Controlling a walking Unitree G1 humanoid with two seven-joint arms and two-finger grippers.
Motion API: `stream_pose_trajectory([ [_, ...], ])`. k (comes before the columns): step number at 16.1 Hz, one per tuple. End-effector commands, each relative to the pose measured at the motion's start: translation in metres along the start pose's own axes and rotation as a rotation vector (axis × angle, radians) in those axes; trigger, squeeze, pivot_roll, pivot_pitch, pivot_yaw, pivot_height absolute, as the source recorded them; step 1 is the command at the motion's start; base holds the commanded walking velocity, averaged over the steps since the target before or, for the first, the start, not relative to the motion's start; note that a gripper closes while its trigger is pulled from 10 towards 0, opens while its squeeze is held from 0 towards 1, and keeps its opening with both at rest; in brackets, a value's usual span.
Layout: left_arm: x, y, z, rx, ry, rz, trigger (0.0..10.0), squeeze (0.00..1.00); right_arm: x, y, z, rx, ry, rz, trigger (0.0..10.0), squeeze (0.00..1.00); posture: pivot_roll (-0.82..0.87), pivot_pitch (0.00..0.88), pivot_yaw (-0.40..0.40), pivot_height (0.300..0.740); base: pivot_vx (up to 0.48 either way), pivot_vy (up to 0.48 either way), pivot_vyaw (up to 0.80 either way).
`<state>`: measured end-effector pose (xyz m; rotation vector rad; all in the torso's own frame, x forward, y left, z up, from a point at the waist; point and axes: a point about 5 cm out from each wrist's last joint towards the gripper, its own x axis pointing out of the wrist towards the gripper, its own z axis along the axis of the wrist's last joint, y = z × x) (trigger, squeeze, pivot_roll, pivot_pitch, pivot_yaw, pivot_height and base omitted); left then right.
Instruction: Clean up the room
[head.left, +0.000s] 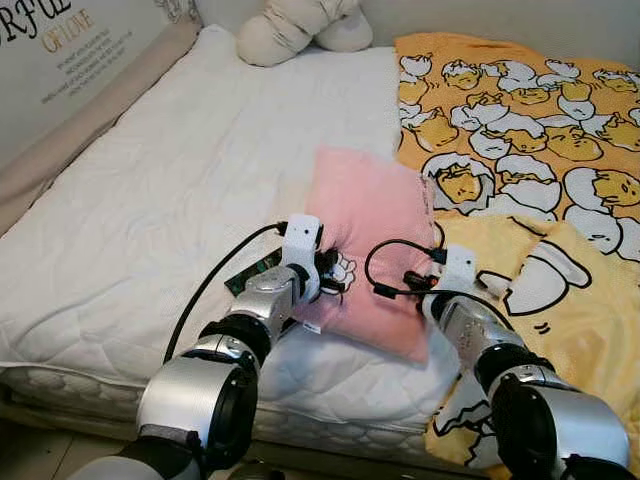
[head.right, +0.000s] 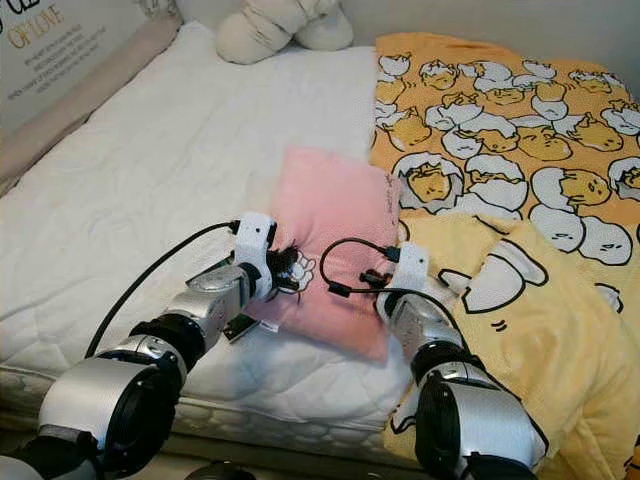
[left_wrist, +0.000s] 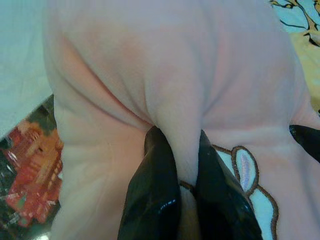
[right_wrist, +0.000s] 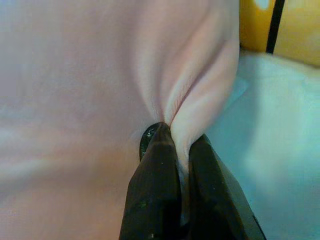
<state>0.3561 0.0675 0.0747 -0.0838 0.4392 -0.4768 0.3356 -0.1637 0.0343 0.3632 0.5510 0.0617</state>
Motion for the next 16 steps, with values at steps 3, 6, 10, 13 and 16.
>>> stream_pose_trajectory([
  [3,0.0,0.006,0.055,0.102,-0.163,-0.011,0.0,0.0,0.001,0.011,0.053,-0.057,-0.179,0.055,0.0,0.0,0.05,0.0,0.016,0.74,0.0,0.0,0.0],
  [6,-0.011,0.011,0.116,0.163,-0.326,-0.067,0.0,0.0,-0.008,0.035,0.111,-0.146,-0.412,0.143,0.0,0.0,0.04,0.0,0.023,0.74,0.0,0.0,0.0],
  [10,-0.021,0.013,0.147,0.252,-0.444,-0.07,10.0,0.0,-0.028,0.054,0.146,-0.329,-0.625,0.163,10.0,0.0,0.04,0.0,0.027,0.74,0.0,0.0,0.0],
  [13,-0.03,0.019,0.163,0.216,-0.554,-0.03,10.0,0.0,-0.035,0.053,0.152,-0.309,-0.69,0.125,10.0,0.0,0.03,0.0,0.027,0.74,0.0,0.16,0.0],
  [16,-0.029,0.022,0.158,0.234,-0.542,0.019,10.0,0.0,-0.033,0.057,0.144,-0.34,-0.673,0.126,10.0,0.0,0.04,0.0,0.025,0.74,0.0,0.48,0.0],
])
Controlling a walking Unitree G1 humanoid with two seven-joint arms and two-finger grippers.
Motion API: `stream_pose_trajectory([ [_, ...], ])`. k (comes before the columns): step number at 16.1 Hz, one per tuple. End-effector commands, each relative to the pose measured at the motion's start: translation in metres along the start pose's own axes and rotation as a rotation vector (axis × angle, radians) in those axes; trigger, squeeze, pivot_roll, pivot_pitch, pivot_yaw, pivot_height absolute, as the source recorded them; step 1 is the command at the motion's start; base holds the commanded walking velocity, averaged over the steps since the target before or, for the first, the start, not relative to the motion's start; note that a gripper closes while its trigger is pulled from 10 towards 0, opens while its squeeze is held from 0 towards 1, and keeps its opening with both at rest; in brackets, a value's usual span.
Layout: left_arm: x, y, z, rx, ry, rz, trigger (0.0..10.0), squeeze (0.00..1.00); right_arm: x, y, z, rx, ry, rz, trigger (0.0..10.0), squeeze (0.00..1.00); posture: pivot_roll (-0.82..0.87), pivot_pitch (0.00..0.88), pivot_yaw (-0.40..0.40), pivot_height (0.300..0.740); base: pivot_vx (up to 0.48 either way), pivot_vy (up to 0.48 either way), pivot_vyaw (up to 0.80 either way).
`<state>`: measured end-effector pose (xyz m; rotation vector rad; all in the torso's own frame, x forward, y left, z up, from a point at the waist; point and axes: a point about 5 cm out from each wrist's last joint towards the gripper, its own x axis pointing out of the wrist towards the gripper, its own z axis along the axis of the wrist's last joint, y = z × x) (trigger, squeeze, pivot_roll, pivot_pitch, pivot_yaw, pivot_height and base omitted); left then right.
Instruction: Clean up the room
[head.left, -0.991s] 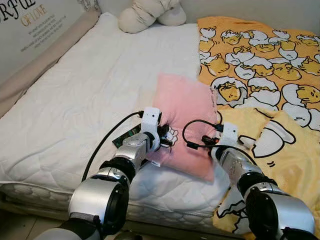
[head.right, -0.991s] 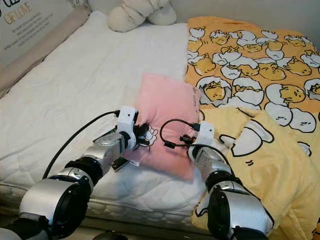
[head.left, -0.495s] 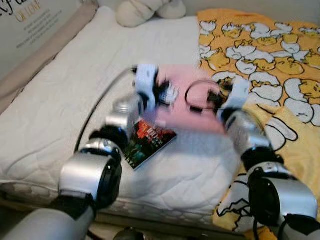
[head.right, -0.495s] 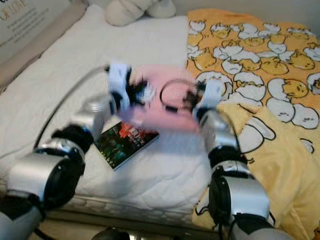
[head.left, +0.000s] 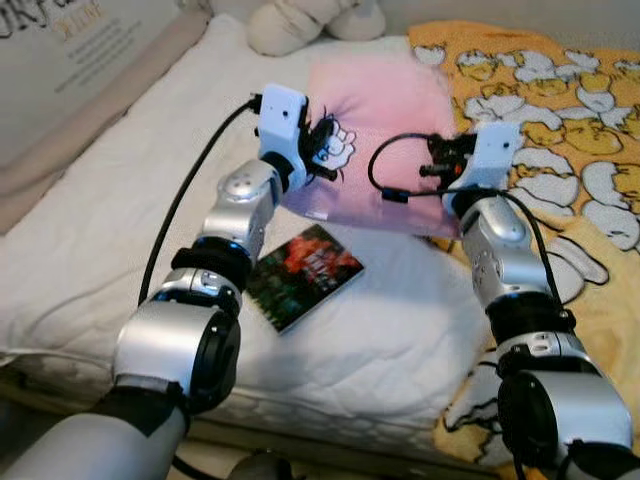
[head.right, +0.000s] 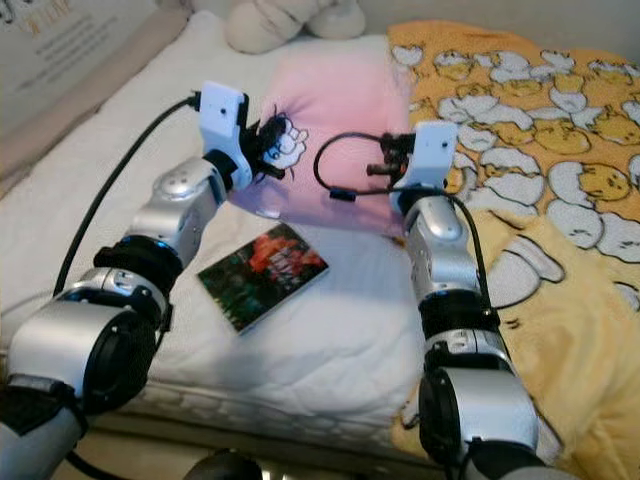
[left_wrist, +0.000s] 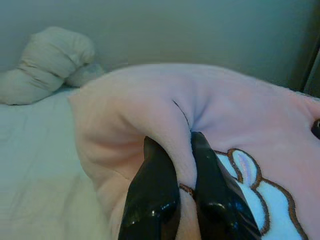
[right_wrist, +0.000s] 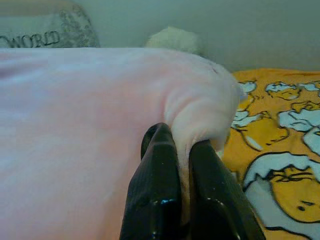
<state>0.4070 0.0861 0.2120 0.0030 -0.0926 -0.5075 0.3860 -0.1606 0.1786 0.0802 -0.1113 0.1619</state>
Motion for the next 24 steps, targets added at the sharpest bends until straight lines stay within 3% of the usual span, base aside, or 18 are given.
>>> stream_pose_trajectory([
  [1,-0.002,0.008,0.011,0.029,-0.057,0.029,10.0,0.0,0.0,0.004,0.002,-0.021,-0.018,0.016,10.0,0.0,0.04,0.0,0.026,0.74,0.0,0.48,0.0],
  [4,-0.002,0.002,0.002,0.015,-0.046,0.017,10.0,0.0,0.002,0.016,0.0,-0.011,-0.001,0.052,10.0,0.0,0.04,0.0,0.024,0.74,0.0,0.48,0.0],
  [22,-0.004,-0.005,-0.018,-0.01,0.009,0.07,10.0,0.0,0.004,0.011,-0.01,-0.01,0.061,0.049,10.0,0.0,0.06,0.0,-0.011,0.74,0.0,0.453,0.0],
  [24,-0.004,-0.007,-0.014,-0.017,-0.044,0.092,10.0,0.0,0.004,0.012,-0.013,-0.01,0.069,0.049,10.0,0.0,0.06,0.0,-0.011,0.74,0.0,0.0,0.0],
])
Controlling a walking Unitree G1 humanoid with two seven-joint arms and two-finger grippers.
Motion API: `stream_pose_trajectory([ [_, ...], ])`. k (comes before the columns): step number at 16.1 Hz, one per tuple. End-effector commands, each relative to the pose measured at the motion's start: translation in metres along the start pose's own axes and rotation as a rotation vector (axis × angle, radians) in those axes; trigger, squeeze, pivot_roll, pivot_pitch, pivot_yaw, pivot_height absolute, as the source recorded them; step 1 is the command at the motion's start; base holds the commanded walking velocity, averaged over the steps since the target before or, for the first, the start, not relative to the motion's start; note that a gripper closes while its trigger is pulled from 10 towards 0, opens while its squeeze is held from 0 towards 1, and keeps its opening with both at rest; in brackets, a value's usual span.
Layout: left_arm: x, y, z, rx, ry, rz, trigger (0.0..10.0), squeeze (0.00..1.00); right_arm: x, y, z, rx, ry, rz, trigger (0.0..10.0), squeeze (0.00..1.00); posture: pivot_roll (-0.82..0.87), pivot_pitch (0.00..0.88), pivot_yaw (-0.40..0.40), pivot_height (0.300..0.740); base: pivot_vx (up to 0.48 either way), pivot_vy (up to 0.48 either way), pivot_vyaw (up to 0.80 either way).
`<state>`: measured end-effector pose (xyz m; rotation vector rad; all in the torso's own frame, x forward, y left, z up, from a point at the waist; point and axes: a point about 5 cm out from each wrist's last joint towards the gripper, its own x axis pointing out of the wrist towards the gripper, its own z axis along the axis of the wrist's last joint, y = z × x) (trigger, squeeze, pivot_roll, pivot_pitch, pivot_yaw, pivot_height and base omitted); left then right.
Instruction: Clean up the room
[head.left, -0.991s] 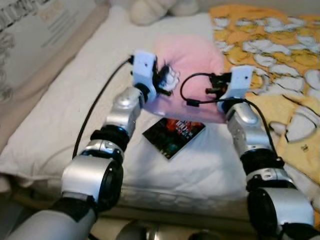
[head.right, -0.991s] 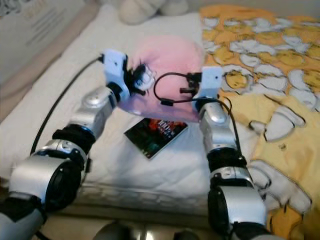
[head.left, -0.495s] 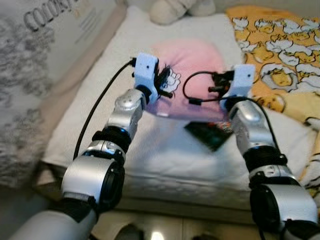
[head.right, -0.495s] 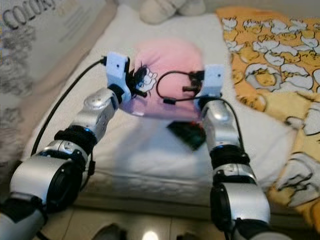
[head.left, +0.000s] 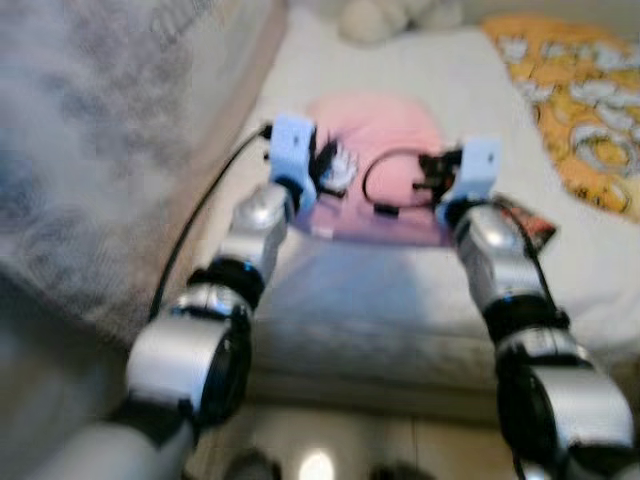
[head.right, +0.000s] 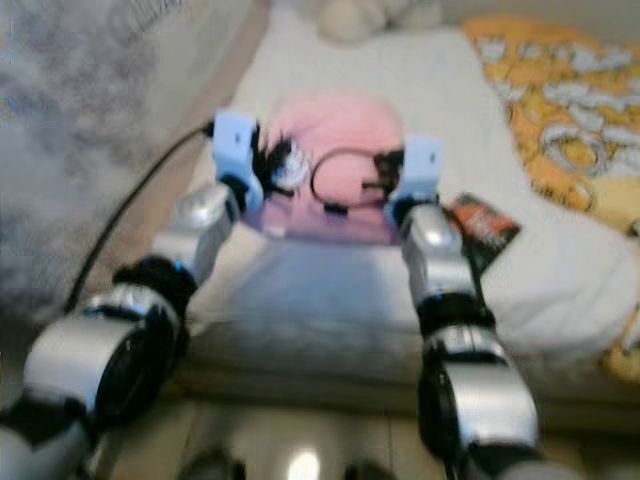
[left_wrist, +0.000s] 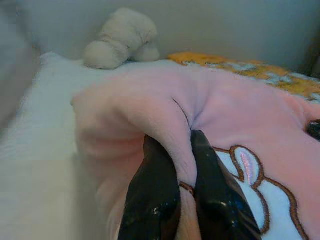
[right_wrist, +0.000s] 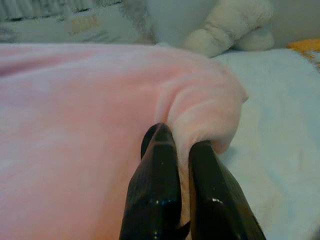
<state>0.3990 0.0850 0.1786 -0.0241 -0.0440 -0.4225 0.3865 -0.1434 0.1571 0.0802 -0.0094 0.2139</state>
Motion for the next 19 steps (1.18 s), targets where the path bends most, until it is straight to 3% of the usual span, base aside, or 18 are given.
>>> stream_pose_trajectory([
  [1,0.005,-0.003,0.018,0.017,-0.085,0.006,10.0,0.0,0.002,-0.003,0.01,-0.022,-0.031,0.002,10.0,0.0,0.06,0.0,-0.01,0.74,0.454,0.0,0.0],
  [11,0.004,0.0,0.012,0.037,-0.047,0.096,10.0,0.0,0.004,0.005,0.0,-0.039,0.02,0.034,10.0,0.0,0.08,0.0,-0.024,0.74,0.45,0.0,0.0],
  [19,0.003,0.018,0.017,0.056,-0.039,0.278,10.0,0.0,0.022,0.037,0.011,-0.096,0.081,0.168,10.0,0.0,0.13,0.0,-0.093,0.74,0.45,0.0,0.0],
])
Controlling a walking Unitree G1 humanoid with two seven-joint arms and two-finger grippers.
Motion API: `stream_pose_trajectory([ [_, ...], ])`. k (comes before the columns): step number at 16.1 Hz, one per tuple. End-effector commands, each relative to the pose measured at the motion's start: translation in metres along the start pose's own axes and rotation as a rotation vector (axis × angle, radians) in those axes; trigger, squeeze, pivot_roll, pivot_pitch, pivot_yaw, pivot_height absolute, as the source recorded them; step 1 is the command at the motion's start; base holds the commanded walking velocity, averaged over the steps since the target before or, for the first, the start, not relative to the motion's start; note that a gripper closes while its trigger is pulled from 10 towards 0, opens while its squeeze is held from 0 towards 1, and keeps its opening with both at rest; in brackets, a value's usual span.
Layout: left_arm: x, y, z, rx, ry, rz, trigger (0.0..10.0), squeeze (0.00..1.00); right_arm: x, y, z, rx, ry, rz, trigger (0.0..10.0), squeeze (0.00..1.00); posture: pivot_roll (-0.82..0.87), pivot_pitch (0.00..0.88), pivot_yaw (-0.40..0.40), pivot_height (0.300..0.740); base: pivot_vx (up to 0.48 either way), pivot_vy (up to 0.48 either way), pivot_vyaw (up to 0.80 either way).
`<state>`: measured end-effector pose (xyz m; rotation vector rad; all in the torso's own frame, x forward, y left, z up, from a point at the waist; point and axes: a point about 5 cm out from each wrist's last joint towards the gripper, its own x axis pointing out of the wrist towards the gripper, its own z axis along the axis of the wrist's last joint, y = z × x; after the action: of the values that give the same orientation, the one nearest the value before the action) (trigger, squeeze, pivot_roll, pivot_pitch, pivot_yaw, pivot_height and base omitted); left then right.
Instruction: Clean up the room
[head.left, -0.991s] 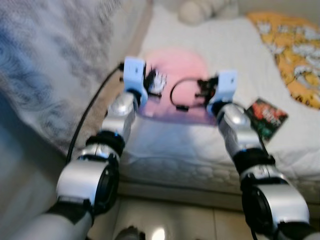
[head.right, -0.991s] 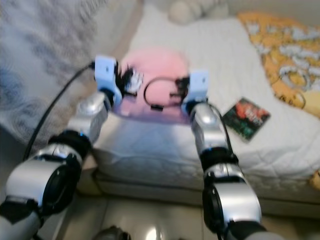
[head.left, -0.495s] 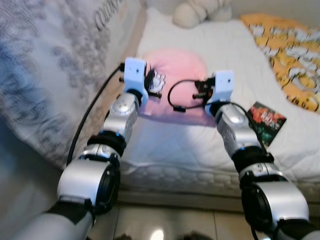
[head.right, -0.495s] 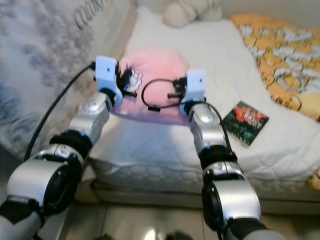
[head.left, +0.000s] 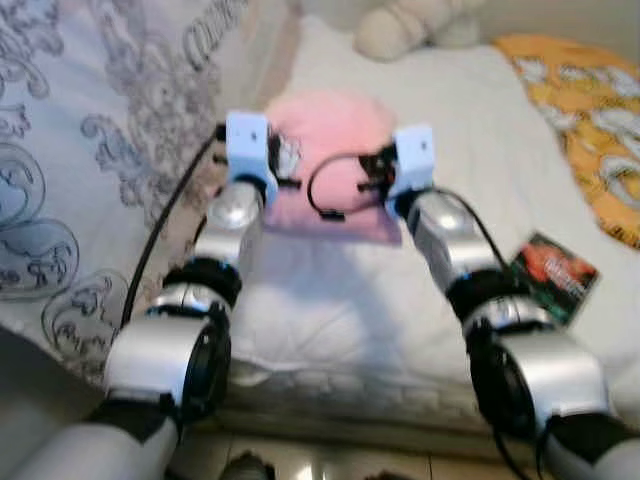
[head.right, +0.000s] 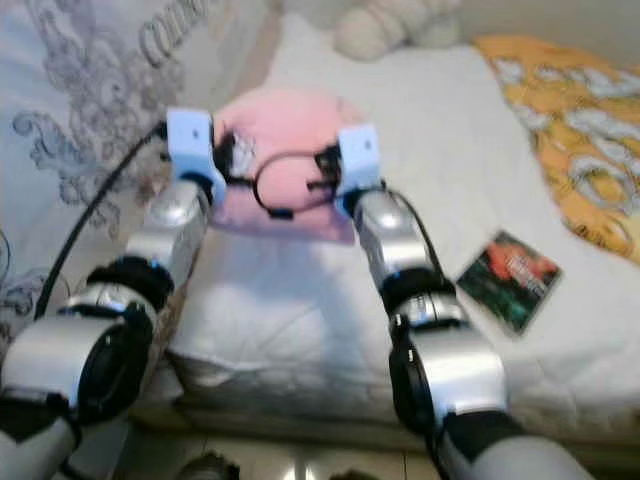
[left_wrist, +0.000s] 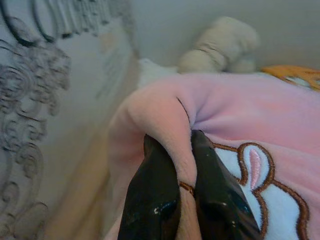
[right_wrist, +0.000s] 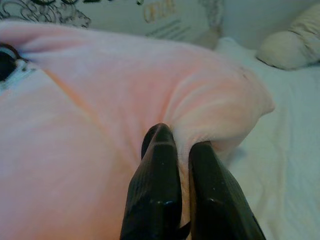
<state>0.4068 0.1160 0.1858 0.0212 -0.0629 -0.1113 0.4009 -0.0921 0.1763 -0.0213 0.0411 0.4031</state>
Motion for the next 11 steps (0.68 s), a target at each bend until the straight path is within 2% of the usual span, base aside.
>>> stream_pose_trajectory([
  [1,0.004,-0.005,0.009,0.014,-0.027,0.044,10.0,0.0,-0.003,-0.001,-0.017,0.001,0.08,0.025,10.0,0.0,0.13,0.0,-0.109,0.74,0.446,0.0,0.0],
  [2,0.002,0.006,0.005,0.033,-0.006,0.125,10.0,0.0,-0.005,0.013,-0.034,-0.061,0.159,0.099,10.0,0.0,0.14,0.04,-0.119,0.74,0.45,0.0,0.0],
  [3,-0.002,0.014,-0.007,0.08,0.03,0.184,10.0,0.0,-0.008,0.025,-0.051,-0.087,0.214,0.145,10.0,0.0,0.14,0.106,-0.132,0.74,0.0,0.0,0.0],
  [4,-0.011,0.023,-0.029,0.079,0.112,0.224,10.0,0.0,-0.014,0.038,-0.072,-0.052,0.274,0.182,10.0,0.0,0.13,0.123,-0.138,0.74,0.0,0.0,0.0],
  [6,-0.024,0.032,-0.057,0.131,0.211,0.238,10.0,0.0,-0.024,0.053,-0.098,-0.047,0.352,0.213,10.0,0.0,0.11,0.181,-0.142,0.74,0.0,0.0,0.0],
  [7,-0.032,0.041,-0.068,0.166,0.237,0.281,10.0,0.0,-0.029,0.06,-0.108,-0.044,0.375,0.223,10.0,0.0,0.11,0.2,-0.146,0.74,0.0,0.0,0.0],
  [8,-0.036,0.047,-0.073,0.18,0.251,0.307,10.0,0.0,-0.03,0.063,-0.111,-0.037,0.383,0.235,10.0,0.0,0.11,0.206,-0.147,0.74,0.0,0.0,0.0],
  [9,-0.034,0.052,-0.067,0.134,0.223,0.342,10.0,0.0,-0.028,0.062,-0.107,-0.076,0.365,0.239,10.0,0.0,0.11,0.202,-0.149,0.74,0.0,0.0,0.0],
  [10,-0.028,0.053,-0.054,0.083,0.168,0.357,10.0,0.0,-0.023,0.056,-0.096,-0.106,0.324,0.224,10.0,0.0,0.11,0.195,-0.151,0.74,0.0,0.0,0.0],
  [11,-0.021,0.052,-0.036,0.021,0.09,0.379,10.0,0.0,-0.014,0.046,-0.075,-0.112,0.254,0.189,10.0,0.0,0.12,0.172,-0.157,0.74,0.0,0.0,0.0],
])
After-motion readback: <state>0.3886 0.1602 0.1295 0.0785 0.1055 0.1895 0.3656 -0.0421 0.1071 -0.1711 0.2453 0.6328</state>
